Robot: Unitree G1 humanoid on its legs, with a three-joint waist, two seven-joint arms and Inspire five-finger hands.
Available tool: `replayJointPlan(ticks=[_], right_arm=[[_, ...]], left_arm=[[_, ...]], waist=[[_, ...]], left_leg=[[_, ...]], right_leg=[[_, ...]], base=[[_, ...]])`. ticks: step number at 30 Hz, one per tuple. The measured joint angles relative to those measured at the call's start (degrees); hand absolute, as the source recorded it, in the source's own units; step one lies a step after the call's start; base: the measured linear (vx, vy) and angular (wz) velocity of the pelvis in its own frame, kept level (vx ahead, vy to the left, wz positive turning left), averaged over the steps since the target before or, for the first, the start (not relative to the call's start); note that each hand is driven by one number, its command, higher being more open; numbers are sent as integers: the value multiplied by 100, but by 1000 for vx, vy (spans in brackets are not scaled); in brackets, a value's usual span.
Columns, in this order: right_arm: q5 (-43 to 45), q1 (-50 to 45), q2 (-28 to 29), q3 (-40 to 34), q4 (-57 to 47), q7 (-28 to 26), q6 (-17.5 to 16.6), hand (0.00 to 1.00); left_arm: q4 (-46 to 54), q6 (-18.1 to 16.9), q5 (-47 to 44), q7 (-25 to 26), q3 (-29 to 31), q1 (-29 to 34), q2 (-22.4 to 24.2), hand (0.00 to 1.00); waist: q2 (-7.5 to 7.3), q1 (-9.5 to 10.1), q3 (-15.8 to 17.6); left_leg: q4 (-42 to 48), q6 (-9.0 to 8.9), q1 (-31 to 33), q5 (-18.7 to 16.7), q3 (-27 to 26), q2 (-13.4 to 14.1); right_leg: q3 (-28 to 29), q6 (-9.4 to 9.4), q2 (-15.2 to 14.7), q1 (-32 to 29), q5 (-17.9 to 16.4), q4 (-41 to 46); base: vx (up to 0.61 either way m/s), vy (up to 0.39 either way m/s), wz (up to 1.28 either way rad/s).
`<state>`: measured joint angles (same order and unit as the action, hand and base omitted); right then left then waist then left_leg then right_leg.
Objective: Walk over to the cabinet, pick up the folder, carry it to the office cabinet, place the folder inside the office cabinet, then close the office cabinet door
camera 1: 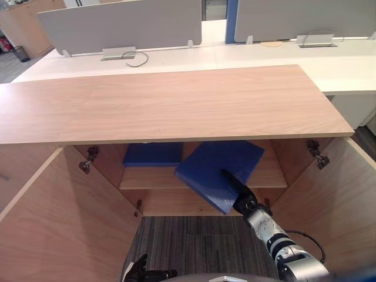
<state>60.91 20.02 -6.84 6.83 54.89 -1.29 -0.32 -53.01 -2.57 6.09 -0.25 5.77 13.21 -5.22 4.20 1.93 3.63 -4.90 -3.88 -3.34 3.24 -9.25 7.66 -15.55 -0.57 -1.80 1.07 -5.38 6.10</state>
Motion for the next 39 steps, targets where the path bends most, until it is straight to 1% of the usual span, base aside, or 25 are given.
replayJointPlan(ticks=[3,5,6,7,8,9,10,11,12,13,14,15,17,18,19,20,22,26,30,31,34,37,39], right_arm=[[11,205,34,-136,4,61,-64,0],[14,348,55,-247,-1,94,-115,0],[72,501,44,-360,-85,154,-168,0],[148,581,22,-368,-167,185,-208,0],[270,714,-4,-402,-440,212,-285,0],[359,781,7,-471,-887,241,-343,0],[440,803,15,-473,-1124,252,-368,0],[445,840,84,-455,-1799,280,-481,0],[445,852,127,-441,-2008,283,-513,0],[437,861,171,-433,-2207,283,-546,0],[416,879,235,-376,-2520,315,-641,0],[411,893,212,-336,-2648,392,-674,0],[387,894,198,-338,-2832,395,-747,0],[372,895,122,-350,-3016,404,-816,0],[350,896,53,-340,-3074,404,-846,0],[302,897,9,-341,-3077,405,-859,0],[191,897,-153,-344,-3077,432,-860,0],[183,899,-222,-340,-3077,502,-852,0],[202,901,-153,-341,-3154,673,-857,0],[227,904,-100,-349,-3224,728,-877,0],[401,1044,-2,-360,-3328,877,-964,0],[825,1449,227,-601,-3333,1111,-1174,0],[1192,1910,453,-981,-3334,1291,-1476,0]], left_arm=[[3,16,-125,62,141,-3,61,100],[10,9,-172,68,298,-45,121,100],[51,5,-269,86,372,-135,163,100],[70,-1,-335,117,394,-176,198,100],[120,-9,-407,139,462,-289,282,100],[212,-82,-485,136,473,-374,326,100],[275,-117,-534,132,473,-388,344,100],[364,-164,-585,152,534,-459,404,100],[363,-169,-611,166,600,-511,431,100],[362,-171,-626,177,661,-558,445,100],[369,-190,-682,205,732,-609,442,100],[392,-200,-692,223,828,-686,443,100],[396,-202,-693,239,912,-808,437,100],[402,-212,-733,275,943,-920,434,100],[403,-228,-783,267,993,-994,434,100],[407,-241,-782,245,1036,-1033,429,100],[434,-312,-836,204,1041,-1153,384,100],[434,-326,-907,205,1047,-1358,363,100],[435,-326,-943,206,1187,-1496,388,100],[434,-323,-942,206,1257,-1541,426,100],[435,-317,-942,218,1440,-1593,510,100],[435,-294,-942,254,1544,-1632,577,100],[437,-259,-942,294,1559,-1658,577,100]], waist=[[23,46,122],[34,47,261],[72,58,443],[115,70,532],[214,80,779],[282,81,1003],[311,81,1058],[375,87,1125],[392,85,1165],[387,82,1226],[361,76,1313],[312,68,1407],[287,50,1501],[282,-4,1601],[294,-39,1668],[300,-57,1690],[316,-84,1788],[300,-45,1914],[242,22,1954],[234,59,1958],[195,73,1976],[176,88,1977],[149,102,1963]], left_leg=[[-1,-6,72,53,118,-34],[204,13,252,50,252,-96],[632,82,537,-71,353,-159],[897,123,714,-195,383,-175],[1458,216,1021,-443,412,-207],[2131,258,1372,-726,418,-281],[2483,282,1584,-878,409,-321],[3432,334,2167,-1336,352,-375],[3702,335,2307,-1477,333,-377],[3944,335,2411,-1607,305,-378],[4353,322,2578,-1834,218,-375],[4702,343,2752,-2004,137,-376],[5155,371,3048,-2212,37,-372],[5586,406,3352,-2418,-32,-370],[5837,491,3505,-2495,-48,-368],[6024,533,3623,-2575,-57,-361],[6615,628,3977,-2857,-151,-351],[7072,742,4275,-3097,-265,-363],[7349,749,4520,-3230,-295,-360],[7379,748,4571,-3236,-294,-356],[7416,747,4654,-3236,-288,-346],[7435,746,4696,-3237,-262,-345],[7441,746,4718,-3237,-244,-345]], right_leg=[[-121,-13,-41,1,30,-23],[-252,-25,-142,-37,24,53],[-318,-67,-269,-184,-69,313],[-341,-72,-337,-320,-155,532],[-347,-96,-530,-602,-384,1125],[-305,-139,-774,-946,-676,1851],[-266,-152,-889,-1156,-825,2211],[-101,-194,-1157,-1731,-1229,3111],[-54,-208,-1220,-1863,-1346,3356],[6,-234,-1273,-1967,-1452,3581],[126,-283,-1379,-2172,-1639,3985],[229,-325,-1483,-2379,-1783,4335],[346,-376,-1623,-2705,-1951,4775],[487,-425,-1716,-3029,-2090,5160],[559,-453,-1764,-3175,-2147,5363],[610,-465,-1804,-3288,-2201,5517],[785,-567,-1940,-3661,-2389,6040],[983,-672,-2056,-4011,-2563,6459],[1078,-694,-2110,-4258,-2666,6718],[1082,-692,-2113,-4309,-2673,6747],[1082,-683,-2113,-4398,-2678,6785],[1051,-677,-2114,-4406,-2681,6793],[1026,-677,-2117,-4406,-2681,6787]], base=[[-55,24,21],[-79,37,37],[-97,53,34],[-139,94,33],[-165,105,20],[-174,106,15],[-235,106,5],[-195,82,-3],[-188,71,-7],[-126,41,-14],[-150,63,-18],[-138,64,-15],[-82,58,-6],[-38,69,-5],[-5,96,-4],[24,73,0],[43,109,1],[59,125,1],[52,61,2],[46,28,3],[37,12,2],[39,0,4],[51,-4,4]])
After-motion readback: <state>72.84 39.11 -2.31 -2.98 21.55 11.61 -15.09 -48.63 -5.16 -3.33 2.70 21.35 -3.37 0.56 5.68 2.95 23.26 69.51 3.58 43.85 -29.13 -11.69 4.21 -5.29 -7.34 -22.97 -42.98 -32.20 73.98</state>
